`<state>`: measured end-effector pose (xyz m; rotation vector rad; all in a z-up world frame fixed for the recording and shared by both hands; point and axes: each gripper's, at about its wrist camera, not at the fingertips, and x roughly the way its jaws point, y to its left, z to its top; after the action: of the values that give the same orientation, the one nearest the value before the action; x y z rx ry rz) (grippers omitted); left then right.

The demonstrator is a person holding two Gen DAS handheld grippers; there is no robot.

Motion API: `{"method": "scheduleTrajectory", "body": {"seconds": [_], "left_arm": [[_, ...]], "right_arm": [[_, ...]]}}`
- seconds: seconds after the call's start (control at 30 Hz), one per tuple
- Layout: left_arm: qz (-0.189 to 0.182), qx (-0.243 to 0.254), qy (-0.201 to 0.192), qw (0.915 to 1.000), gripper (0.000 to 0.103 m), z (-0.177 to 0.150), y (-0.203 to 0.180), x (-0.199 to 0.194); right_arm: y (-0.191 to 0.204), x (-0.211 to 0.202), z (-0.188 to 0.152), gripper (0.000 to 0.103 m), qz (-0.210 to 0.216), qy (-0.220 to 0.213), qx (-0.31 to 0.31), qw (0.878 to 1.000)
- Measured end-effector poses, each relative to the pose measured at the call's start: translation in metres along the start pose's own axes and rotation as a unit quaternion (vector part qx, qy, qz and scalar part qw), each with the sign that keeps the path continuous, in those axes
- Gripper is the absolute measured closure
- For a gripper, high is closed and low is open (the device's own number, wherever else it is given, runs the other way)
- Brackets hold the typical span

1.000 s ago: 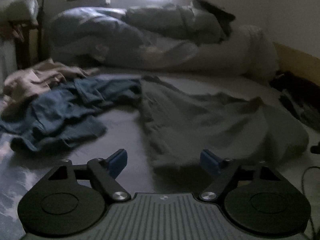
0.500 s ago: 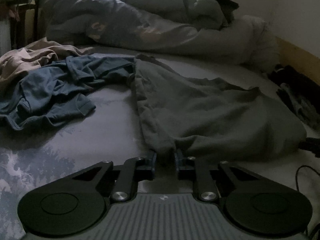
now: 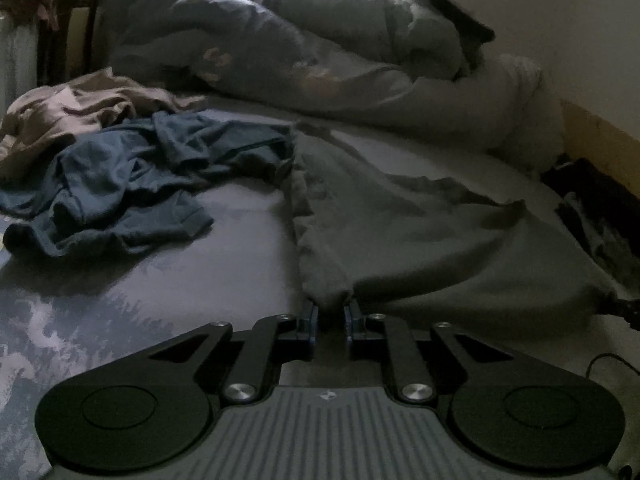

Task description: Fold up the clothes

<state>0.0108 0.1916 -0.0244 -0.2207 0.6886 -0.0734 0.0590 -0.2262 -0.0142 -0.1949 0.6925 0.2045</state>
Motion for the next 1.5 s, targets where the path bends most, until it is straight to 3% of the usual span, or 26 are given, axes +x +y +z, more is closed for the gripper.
{"method": "scheduleTrajectory", "body": {"seconds": [0.17,0.33,0.37,0.5,0.57,0.67,0.77,0.93,1.0,1.13,1.2,1.3,1.4,1.5], "left_arm": [[0.02,0.001,0.015,0.9997,0.086,-0.001,-0.001,0.002],[0.078,-0.018,0.014,0.9967,0.077,0.001,0.008,-0.004],[0.087,-0.026,0.013,0.9958,0.069,0.002,0.011,-0.006],[0.098,-0.057,0.001,0.9936,0.059,0.008,0.014,-0.015],[0.103,-0.074,-0.014,0.9918,0.042,0.012,0.011,-0.021],[0.12,-0.095,-0.036,0.9876,0.031,0.016,0.011,-0.03],[0.156,-0.126,-0.053,0.9783,0.029,0.019,0.018,-0.035],[0.165,-0.177,-0.058,0.9686,0.028,0.017,0.032,-0.039],[0.144,-0.201,-0.054,0.9674,0.028,0.015,0.03,-0.036],[0.071,-0.249,-0.042,0.9649,0.021,0.007,0.004,-0.022],[0.042,-0.267,-0.03,0.9622,0.019,0.003,-0.013,-0.015],[0.032,-0.279,-0.025,0.9593,0.018,-0.011,-0.037,-0.012],[-0.005,-0.322,-0.008,0.9466,0.011,-0.032,-0.06,-0.01],[-0.071,-0.385,0.037,0.9193,0.008,-0.055,-0.079,0.007]], "right_arm": [[-0.004,0.005,-0.006,0.089,0.004,0.017,0.008,1.0],[-0.007,0.003,-0.015,0.084,-0.006,0.026,0.023,0.999],[-0.009,0.0,-0.016,0.08,-0.009,0.026,0.03,0.999],[-0.017,-0.017,-0.017,0.08,-0.046,0.017,0.054,0.997],[-0.024,-0.031,-0.015,0.076,-0.049,0.006,0.077,0.996],[-0.03,-0.052,-0.013,0.069,-0.053,-0.008,0.09,0.995],[-0.033,-0.074,-0.011,0.05,-0.047,-0.021,0.098,0.994],[-0.042,-0.106,-0.006,0.047,-0.032,-0.027,0.123,0.992],[-0.046,-0.119,-0.001,0.044,-0.018,-0.03,0.131,0.991],[-0.053,-0.155,0.002,0.027,-0.005,-0.063,0.141,0.988],[-0.059,-0.178,0.001,0.026,0.015,-0.075,0.165,0.983],[-0.068,-0.216,0.0,0.021,0.04,-0.095,0.179,0.978],[-0.073,-0.258,-0.004,0.012,0.058,-0.12,0.177,0.975],[-0.073,-0.289,-0.01,0.008,0.07,-0.139,0.161,0.975]]}}
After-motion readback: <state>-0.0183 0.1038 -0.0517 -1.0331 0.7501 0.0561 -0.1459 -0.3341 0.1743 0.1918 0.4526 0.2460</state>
